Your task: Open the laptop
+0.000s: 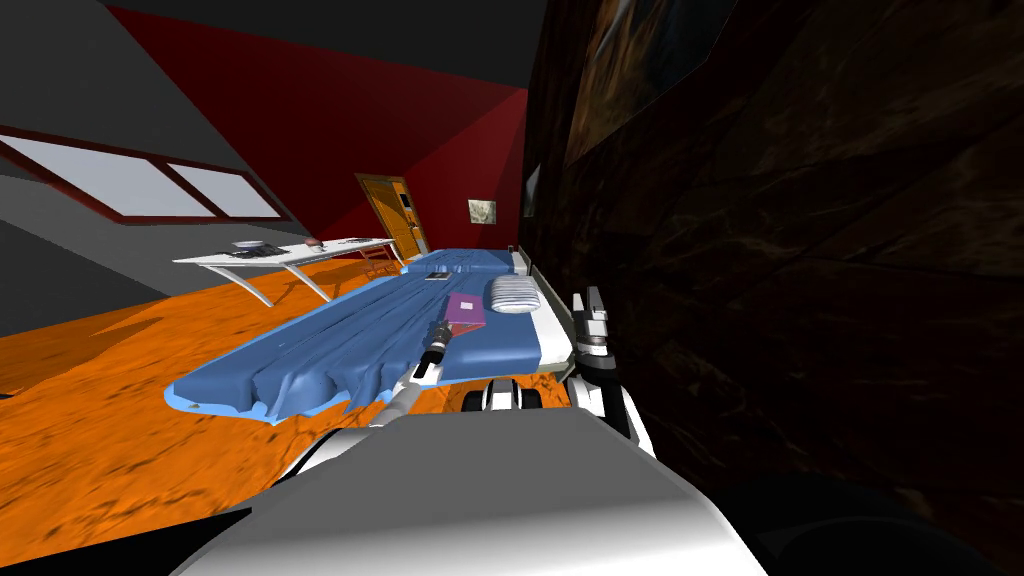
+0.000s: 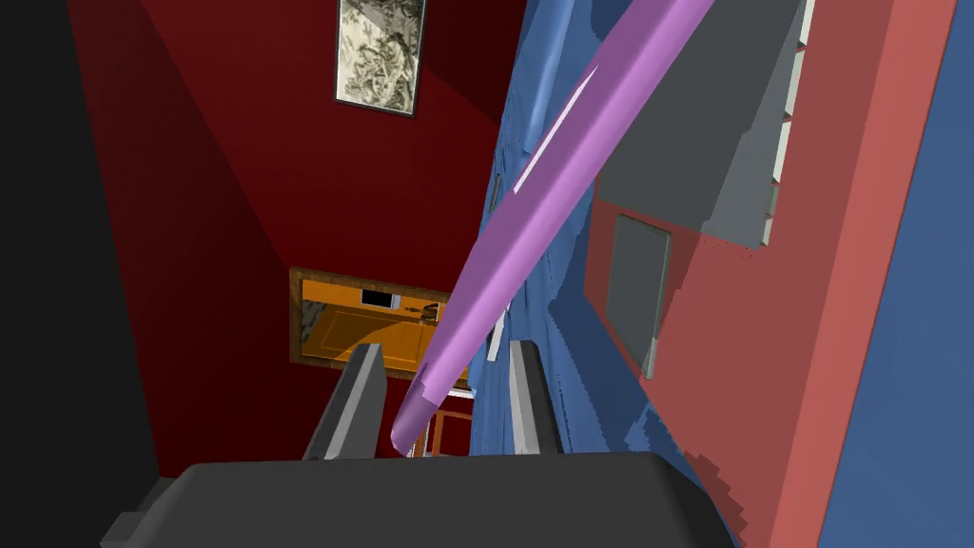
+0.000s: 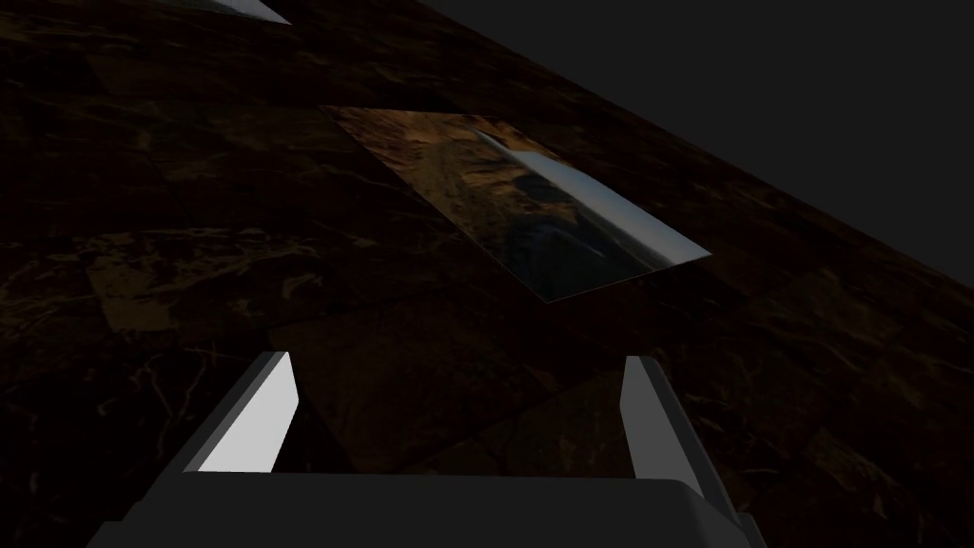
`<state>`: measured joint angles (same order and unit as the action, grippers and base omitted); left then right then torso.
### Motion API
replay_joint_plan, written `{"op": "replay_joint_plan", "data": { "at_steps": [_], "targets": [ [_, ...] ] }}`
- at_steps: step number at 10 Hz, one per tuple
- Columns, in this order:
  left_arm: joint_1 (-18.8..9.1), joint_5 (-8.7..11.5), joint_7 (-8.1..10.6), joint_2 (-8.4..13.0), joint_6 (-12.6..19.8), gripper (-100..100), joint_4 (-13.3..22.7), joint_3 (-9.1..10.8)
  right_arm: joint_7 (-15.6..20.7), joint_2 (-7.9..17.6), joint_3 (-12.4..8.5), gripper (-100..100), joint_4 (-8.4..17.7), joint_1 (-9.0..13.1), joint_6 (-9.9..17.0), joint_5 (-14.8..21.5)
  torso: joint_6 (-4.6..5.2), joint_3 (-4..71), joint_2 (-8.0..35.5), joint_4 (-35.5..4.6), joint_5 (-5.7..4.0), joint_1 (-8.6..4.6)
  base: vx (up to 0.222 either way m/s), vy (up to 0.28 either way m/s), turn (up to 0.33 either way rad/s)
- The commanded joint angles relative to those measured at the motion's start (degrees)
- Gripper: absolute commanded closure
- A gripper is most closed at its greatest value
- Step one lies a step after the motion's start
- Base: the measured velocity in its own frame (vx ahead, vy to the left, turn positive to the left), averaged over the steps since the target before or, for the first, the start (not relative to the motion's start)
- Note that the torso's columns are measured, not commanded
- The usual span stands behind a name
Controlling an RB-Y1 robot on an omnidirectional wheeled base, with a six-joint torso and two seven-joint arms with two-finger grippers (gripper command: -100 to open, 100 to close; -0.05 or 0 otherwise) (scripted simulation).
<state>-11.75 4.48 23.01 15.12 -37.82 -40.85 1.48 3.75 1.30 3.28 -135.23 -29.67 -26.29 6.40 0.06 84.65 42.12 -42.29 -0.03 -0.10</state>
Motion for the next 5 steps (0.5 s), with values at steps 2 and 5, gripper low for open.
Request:
{"op": "replay_joint_plan", "data": {
  "at_steps": [2, 5],
  "targets": [
    [-2.2, 4.5, -2.48, 1.3, 3.2, -100, -0.9, -1.21, 0.0, 0.0, 0.0, 0, 0.0, 0.0, 0.0, 0.0, -0.06, -0.2, 0.4, -0.1, -0.08, -0.28, -0.074, -0.006, -0.033],
    [-4.5, 9.0, -4.97, 2.6, 6.4, -100, -1.8, -2.43, 0.0, 0.0, 0.0, 0, 0.0, 0.0, 0.0, 0.0, -0.03, -0.2, 0.3, -0.1, -0.04, 0.05, -0.077, -0.003, -0.058]
  ]
}}
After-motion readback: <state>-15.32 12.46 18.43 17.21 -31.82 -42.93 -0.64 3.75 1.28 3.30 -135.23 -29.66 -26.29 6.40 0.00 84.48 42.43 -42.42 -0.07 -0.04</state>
